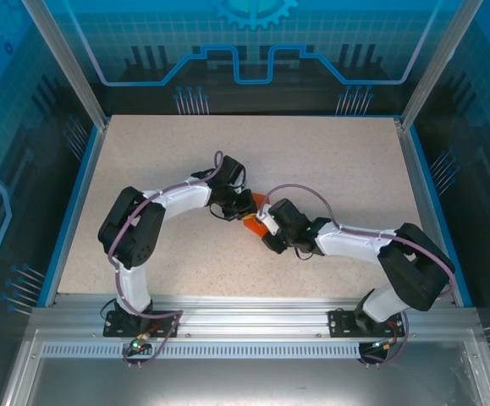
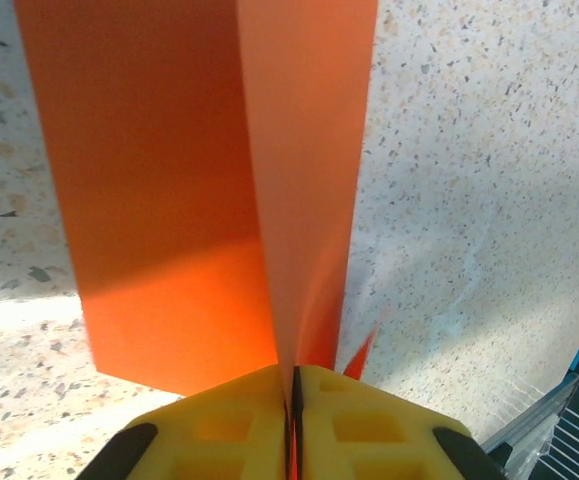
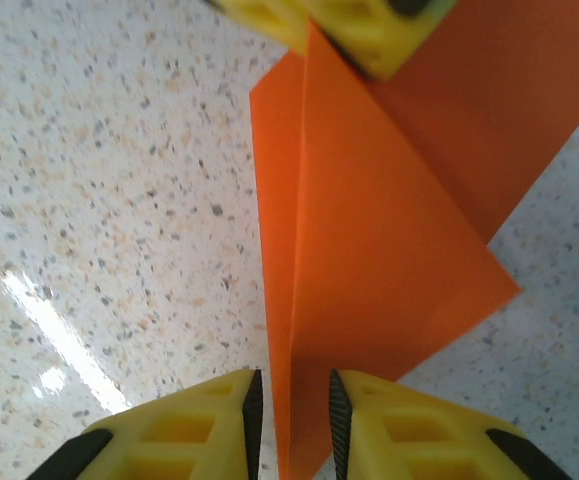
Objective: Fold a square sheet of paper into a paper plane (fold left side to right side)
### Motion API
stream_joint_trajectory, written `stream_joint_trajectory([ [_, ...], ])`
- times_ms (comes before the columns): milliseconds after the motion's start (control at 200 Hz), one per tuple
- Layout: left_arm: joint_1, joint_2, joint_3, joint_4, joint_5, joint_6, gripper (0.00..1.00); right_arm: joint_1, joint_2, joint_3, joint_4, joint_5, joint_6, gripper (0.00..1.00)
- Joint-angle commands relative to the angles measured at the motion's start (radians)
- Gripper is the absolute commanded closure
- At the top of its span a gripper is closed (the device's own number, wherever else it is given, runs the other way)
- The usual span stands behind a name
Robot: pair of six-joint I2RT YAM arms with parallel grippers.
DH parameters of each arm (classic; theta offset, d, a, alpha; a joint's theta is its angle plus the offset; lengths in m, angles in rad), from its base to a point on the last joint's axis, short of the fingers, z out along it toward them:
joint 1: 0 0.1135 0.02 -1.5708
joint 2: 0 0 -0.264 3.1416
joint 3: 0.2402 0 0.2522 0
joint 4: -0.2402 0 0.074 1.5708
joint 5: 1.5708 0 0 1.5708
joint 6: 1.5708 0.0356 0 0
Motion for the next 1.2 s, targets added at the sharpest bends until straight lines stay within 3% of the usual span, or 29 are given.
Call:
stream_joint_trajectory([
  [0,-0.008,0.005,0.028,-0.022,0.026,0.003,0.88,0.004,0.008,0.013,0.017,0.007,-0.006,0.71],
  [350,-0.009,-0.002,0.032,-0.036,0.026,0.006,0.89,0.02,0.111,0.076,0.026,0.043,-0.024,0.67],
  [495,-0.009,-0.011,0.03,-0.045,0.021,0.012,0.86,0.019,0.114,0.073,0.024,0.053,-0.02,0.81],
  [670,0.009,-0.07,0.011,-0.073,-0.001,0.038,0.68,0.013,0.108,0.067,0.001,0.025,-0.013,0.97],
  [795,0.039,-0.135,-0.024,-0.076,-0.006,0.051,0.57,0.006,0.099,0.058,-0.01,0.005,-0.001,1.0],
  [940,0.077,-0.203,-0.064,-0.071,-0.003,0.057,0.38,-0.005,0.093,0.056,-0.018,-0.035,0.003,1.0],
  [1070,0.103,-0.255,-0.126,-0.014,0.005,0.032,0.31,-0.01,0.098,0.063,-0.027,-0.056,0.002,1.0],
  [1195,0.104,-0.246,-0.149,0.029,0.041,0.014,0.31,-0.01,0.1,0.064,-0.026,-0.058,-0.001,1.0],
])
